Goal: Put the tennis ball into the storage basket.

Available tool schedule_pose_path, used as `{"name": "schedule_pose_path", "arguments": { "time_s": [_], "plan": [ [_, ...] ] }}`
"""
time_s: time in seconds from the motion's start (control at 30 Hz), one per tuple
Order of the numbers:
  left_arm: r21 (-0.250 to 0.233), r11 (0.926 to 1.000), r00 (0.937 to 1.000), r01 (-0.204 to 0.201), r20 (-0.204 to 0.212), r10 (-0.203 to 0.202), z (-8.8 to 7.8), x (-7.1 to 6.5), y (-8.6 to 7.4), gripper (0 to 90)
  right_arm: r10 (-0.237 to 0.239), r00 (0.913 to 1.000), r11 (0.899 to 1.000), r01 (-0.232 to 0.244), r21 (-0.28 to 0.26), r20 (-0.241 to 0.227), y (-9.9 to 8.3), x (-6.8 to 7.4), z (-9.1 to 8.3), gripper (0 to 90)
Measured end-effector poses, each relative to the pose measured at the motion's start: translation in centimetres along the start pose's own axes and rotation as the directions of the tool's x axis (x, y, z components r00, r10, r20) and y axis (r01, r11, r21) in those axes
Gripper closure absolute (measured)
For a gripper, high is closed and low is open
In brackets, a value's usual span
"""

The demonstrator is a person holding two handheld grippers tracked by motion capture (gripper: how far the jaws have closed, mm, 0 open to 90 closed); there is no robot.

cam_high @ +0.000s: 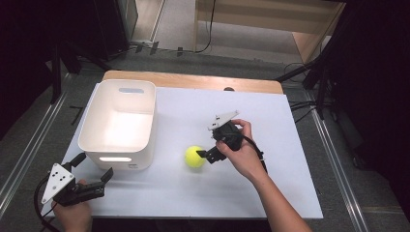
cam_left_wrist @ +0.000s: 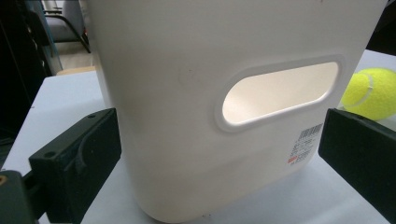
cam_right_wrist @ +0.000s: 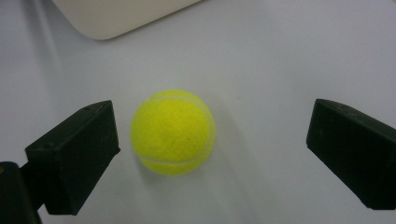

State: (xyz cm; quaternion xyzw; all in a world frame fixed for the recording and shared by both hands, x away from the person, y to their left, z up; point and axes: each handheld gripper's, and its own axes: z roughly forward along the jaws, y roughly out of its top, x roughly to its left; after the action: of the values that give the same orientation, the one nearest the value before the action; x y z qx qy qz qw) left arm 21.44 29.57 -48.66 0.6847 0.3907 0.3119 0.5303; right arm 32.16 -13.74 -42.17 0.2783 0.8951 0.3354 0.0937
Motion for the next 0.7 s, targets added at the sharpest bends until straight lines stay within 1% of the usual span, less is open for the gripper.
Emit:
{"name": "schedule_pose_path", "arguments": {
  "time_s": [0.03, 0.07, 0.1, 0.2, 0.27, 0.3, 0.37, 0.4, 0.57, 0.63, 0.7],
  "plan": [
    [-0.002, 1.0, 1.0, 0.0, 0.001, 0.0, 0.0, 0.0, 0.0, 0.0, 0.001, 1.0, 1.0, -0.001, 0.009, 0.0, 0.1, 0.1, 0.1, 1.0],
    [-0.002, 1.0, 1.0, -0.001, 0.0, 0.001, 0.0, 0.0, 0.0, 0.0, -0.007, 0.9999, 1.0, 0.007, 0.026, -0.012, 0.2, 0.1, 0.3, 1.0],
    [-0.002, 1.0, 1.0, -0.001, 0.0, 0.001, 0.0, 0.0, 0.0, 0.0, -0.007, 0.9999, 1.0, 0.007, 0.026, -0.012, 0.2, 0.1, 0.3, 1.0],
    [0.0, 1.0, 1.0, 0.0, 0.001, 0.0, 0.0, 0.0, 0.0, 0.0, -0.019, 0.9995, 0.998, 0.02, 0.058, -0.025, 0.3, 0.4, 0.8, 1.0],
    [-0.001, 1.0, 1.0, 0.0, 0.001, 0.0, 0.0, 0.0, 0.0, 0.0, -0.018, 0.9996, 0.998, 0.019, 0.064, -0.023, 0.4, 0.4, 0.9, 1.0],
    [-0.001, 1.0, 1.0, 0.0, 0.001, 0.0, 0.0, 0.0, 0.0, 0.0, -0.024, 0.9993, 0.996, 0.027, 0.081, -0.029, 0.5, 0.5, 1.1, 1.0],
    [-0.001, 1.0, 1.0, 0.0, 0.002, 0.0, 0.0, 0.0, 0.0, 0.0, -0.035, 0.9985, 0.995, 0.039, 0.093, -0.041, 0.6, 0.6, 1.3, 1.0],
    [-0.001, 1.0, 1.0, 0.0, 0.002, 0.0, 0.0, 0.0, 0.0, 0.0, -0.033, 0.9989, 0.995, 0.036, 0.097, -0.035, 0.6, 0.6, 1.4, 1.0],
    [-0.002, 1.0, 1.0, 0.0, 0.002, 0.0, 0.0, 0.0, 0.0, 0.0, -0.047, 0.9978, 0.99, 0.052, 0.132, -0.047, 0.8, 0.8, 1.8, 1.0],
    [-0.001, 1.0, 1.0, 0.001, 0.002, -0.001, 0.0, 0.0, 0.0, 0.0, -0.046, 0.9977, 0.989, 0.052, 0.137, -0.05, 0.8, 0.8, 1.9, 1.0],
    [-0.002, 1.0, 1.0, 0.001, 0.003, -0.001, 0.0, 0.0, 0.0, 0.0, -0.053, 0.9974, 0.986, 0.06, 0.157, -0.048, 0.9, 0.9, 2.2, 1.0]
  ]
}}
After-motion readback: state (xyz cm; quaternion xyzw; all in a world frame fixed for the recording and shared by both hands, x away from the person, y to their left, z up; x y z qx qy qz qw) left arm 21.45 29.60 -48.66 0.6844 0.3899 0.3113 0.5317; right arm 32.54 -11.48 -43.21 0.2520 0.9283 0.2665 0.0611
